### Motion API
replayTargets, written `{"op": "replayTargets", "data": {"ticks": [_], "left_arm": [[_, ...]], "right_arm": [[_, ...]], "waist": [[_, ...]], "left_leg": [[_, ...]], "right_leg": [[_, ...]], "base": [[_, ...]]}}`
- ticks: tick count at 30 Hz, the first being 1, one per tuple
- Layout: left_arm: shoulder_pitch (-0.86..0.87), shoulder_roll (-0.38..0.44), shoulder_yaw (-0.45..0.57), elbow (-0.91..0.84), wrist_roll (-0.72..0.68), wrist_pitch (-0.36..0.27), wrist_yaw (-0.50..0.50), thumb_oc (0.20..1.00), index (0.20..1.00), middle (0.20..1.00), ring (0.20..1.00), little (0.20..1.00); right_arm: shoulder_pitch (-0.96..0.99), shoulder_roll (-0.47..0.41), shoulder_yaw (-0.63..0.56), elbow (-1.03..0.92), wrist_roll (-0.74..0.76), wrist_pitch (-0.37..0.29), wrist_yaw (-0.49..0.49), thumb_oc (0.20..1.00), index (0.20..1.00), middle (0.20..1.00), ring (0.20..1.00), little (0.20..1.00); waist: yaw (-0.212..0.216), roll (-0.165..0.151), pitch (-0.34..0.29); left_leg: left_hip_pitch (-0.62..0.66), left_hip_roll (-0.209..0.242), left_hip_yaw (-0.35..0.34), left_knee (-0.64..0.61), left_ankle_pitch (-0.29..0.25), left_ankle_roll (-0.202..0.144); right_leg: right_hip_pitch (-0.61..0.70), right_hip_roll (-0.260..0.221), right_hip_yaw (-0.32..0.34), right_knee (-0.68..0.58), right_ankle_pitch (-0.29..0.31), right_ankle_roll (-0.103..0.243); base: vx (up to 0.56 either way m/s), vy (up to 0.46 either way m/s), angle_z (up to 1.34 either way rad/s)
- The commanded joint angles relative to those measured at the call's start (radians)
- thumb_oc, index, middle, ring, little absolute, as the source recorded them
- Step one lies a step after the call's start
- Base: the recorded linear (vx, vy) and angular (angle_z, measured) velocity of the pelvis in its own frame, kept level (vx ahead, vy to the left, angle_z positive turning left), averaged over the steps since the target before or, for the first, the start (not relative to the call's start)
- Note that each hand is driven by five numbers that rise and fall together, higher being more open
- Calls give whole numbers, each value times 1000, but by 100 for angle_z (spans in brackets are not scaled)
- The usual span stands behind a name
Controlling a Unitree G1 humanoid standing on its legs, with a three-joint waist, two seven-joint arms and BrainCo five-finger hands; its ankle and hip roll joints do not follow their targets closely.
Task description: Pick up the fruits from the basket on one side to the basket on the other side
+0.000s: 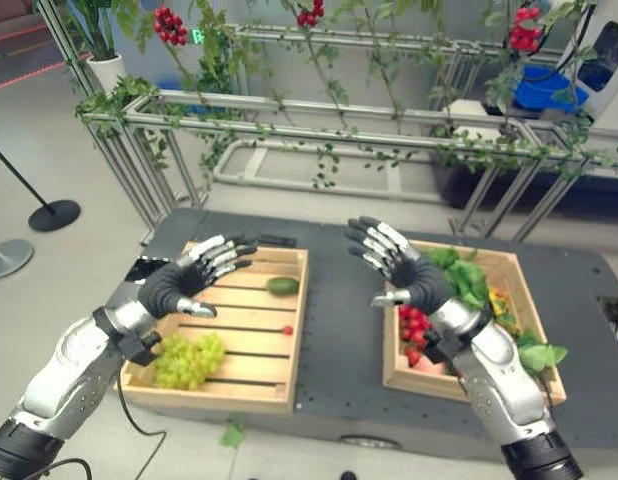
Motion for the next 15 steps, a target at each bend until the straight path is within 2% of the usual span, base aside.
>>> {"op": "replayTargets", "data": {"ticks": [1, 3, 4, 7, 9, 11, 12, 14, 15], "left_arm": [[8, -34, 135, 18, -28, -73, 41, 1000, 1000, 1000, 1000, 1000], [71, -106, 271, 63, -19, -108, 102, 1000, 1000, 1000, 1000, 1000], [73, -107, 272, 62, -18, -108, 103, 1000, 1000, 1000, 1000, 1000], [104, -162, 375, 192, 22, -147, 195, 1000, 1000, 1000, 1000, 1000], [108, -228, 471, 323, 45, -182, 314, 1000, 1000, 1000, 1000, 1000], [115, -245, 496, 352, 29, -196, 324, 1000, 1000, 1000, 1000, 1000], [125, -260, 549, 438, 66, -213, 376, 1000, 1000, 1000, 1000, 1000], [126, -270, 552, 465, 50, -217, 379, 1000, 1000, 1000, 1000, 1000], [127, -275, 559, 502, 68, -220, 402, 1000, 1000, 1000, 1000, 1000]], "right_arm": [[-18, 12, -105, -10, -1, -89, -38, 1000, 1000, 1000, 1000, 1000], [28, 45, -218, 17, -39, -124, -87, 1000, 1000, 1000, 1000, 1000], [29, 44, -216, 17, -40, -125, -88, 1000, 1000, 1000, 1000, 1000], [47, 51, -311, 120, -93, -162, -172, 1000, 1000, 1000, 1000, 1000], [50, 60, -402, 241, -129, -206, -274, 1000, 1000, 1000, 1000, 1000], [47, 67, -421, 295, -121, -217, -298, 1000, 1000, 1000, 1000, 1000], [63, 70, -477, 391, -151, -228, -357, 1000, 1000, 1000, 1000, 1000], [63, 71, -479, 422, -138, -236, -359, 1000, 1000, 1000, 1000, 1000], [68, 72, -490, 463, -157, -237, -390, 1000, 1000, 1000, 1000, 1000]], "waist": [[-22, -17, -34], [-19, -18, -36], [-20, -17, -36], [-21, -19, -38], [-21, -20, -38], [-22, -19, -35], [-22, -20, -32], [-22, -20, -32], [-22, -21, -31]], "left_leg": [[-13, -26, 6, 48, -84, 29], [-9, -26, 7, 43, -86, 32], [-8, -26, 7, 43, -87, 32], [-4, -28, 8, 37, -90, 34], [-2, -29, 8, 34, -93, 34], [-4, -30, 7, 34, -95, 35], [-3, -31, 5, 34, -98, 36], [-4, -32, 6, 35, -99, 36], [-4, -32, 7, 34, -99, 36]], "right_leg": [[12, -60, -6, 34, -85, 95], [13, -60, -4, 32, -86, 95], [14, -60, -3, 32, -87, 95], [15, -59, -1, 30, -87, 95], [16, -59, 0, 29, -90, 95], [13, -59, 2, 31, -91, 95], [14, -59, 4, 30, -93, 95], [13, -60, 4, 30, -93, 95], [13, -60, 4, 30, -93, 96]], "base": [[24, 22, -4], [31, 16, -4], [51, 10, -3], [12, 3, -1], [34, 16, -5], [18, 14, -12], [17, 15, -8], [0, 0, 0], [0, 0, 0]]}}
